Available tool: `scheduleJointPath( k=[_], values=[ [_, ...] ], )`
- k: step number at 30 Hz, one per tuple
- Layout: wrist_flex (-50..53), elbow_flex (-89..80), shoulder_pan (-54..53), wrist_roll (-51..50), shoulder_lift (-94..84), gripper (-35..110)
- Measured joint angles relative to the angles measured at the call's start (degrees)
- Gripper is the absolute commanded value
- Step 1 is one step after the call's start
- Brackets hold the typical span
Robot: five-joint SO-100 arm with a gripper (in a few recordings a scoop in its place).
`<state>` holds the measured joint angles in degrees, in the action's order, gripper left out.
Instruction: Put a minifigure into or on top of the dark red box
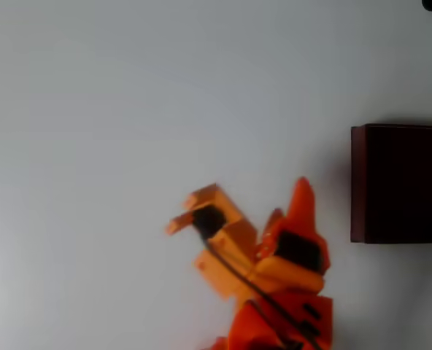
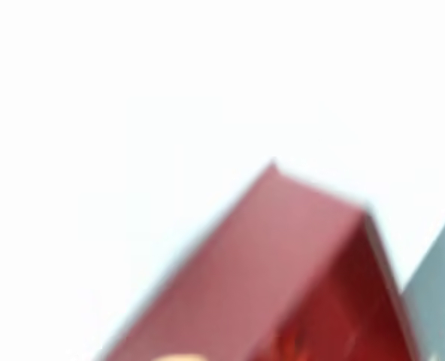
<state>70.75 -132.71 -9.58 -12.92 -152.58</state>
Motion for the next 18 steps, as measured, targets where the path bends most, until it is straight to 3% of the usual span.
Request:
scheduleJointPath(
  k=[11, 18],
  values=[
    [6.24, -12.22, 14.15, -2.72, -24.17, 26],
    [7.03, -18.9, 17.93, 1.05, -36.91, 28]
  ],
)
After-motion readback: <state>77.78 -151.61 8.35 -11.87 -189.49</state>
